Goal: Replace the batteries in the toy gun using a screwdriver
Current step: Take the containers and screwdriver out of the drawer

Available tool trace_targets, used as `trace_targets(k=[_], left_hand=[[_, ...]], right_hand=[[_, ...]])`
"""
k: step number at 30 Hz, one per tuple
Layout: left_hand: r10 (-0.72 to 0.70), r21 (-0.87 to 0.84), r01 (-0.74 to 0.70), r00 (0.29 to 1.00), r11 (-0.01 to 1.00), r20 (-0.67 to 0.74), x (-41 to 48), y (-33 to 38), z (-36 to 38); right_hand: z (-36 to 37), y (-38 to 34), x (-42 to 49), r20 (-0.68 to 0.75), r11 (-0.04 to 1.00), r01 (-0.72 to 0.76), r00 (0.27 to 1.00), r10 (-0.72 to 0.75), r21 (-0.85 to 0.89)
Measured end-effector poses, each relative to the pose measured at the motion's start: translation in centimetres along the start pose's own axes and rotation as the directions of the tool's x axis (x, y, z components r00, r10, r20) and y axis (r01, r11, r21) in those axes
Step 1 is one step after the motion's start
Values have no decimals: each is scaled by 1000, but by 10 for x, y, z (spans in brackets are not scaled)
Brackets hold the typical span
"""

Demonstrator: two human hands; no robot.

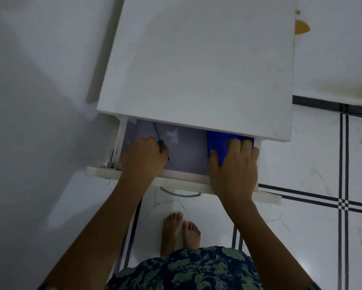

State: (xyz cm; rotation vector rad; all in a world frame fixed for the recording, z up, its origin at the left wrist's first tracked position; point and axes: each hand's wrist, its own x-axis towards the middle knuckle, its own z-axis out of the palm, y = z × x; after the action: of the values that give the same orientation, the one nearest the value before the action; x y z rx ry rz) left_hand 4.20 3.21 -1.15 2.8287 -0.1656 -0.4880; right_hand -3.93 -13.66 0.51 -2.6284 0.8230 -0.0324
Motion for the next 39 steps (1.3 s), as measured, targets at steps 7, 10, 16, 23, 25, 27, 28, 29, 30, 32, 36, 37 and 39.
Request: trace_targets(k=[7,10,16,23,25,27,28,29,30,32,36,37,39], left_hand=[[-170,-54,188,957,981,235,18,-4,31],[-159,-155,202,955,967,252,15,-7,35],[-244,-559,453,879,695,409,8,-7,6],[-213,-695,539,837,476,503,-23,-5,-36],[-187,-688,548,827,475,530,-30,-8,-39],[-173,-684,541,829,489,532,-36,-11,-40],[-178,-681,531,835,503,520,-38,-13,-39],[-189,-681,518,845,518,500,-40,-15,-38],[-206,-684,502,858,529,470,-42,-17,-38],[-240,-685,465,883,560,403,-45,-21,-37],[-274,-678,401,916,616,292,-53,-28,-34],[-280,-683,371,928,630,245,-54,-29,-31],[-273,-677,230,961,699,45,-57,-28,-20]], right_hand=[[19,9,5,124,954,-266,960,250,137],[22,9,3,205,870,-366,928,312,330],[23,0,-6,237,528,-511,832,501,678],[15,-8,1,727,11,-834,488,483,552],[13,-11,2,739,2,-839,481,472,544],[11,-15,0,727,13,-826,504,466,563],[10,-17,-2,713,18,-811,525,464,585],[8,-17,-3,699,15,-794,544,464,608],[5,-18,-6,689,14,-779,564,455,627],[-6,-17,-10,699,7,-767,589,405,642],[-31,-10,-26,751,26,-769,630,200,638],[-35,-9,-30,753,62,-768,638,164,637],[-42,-8,-36,748,137,-756,654,113,640]])
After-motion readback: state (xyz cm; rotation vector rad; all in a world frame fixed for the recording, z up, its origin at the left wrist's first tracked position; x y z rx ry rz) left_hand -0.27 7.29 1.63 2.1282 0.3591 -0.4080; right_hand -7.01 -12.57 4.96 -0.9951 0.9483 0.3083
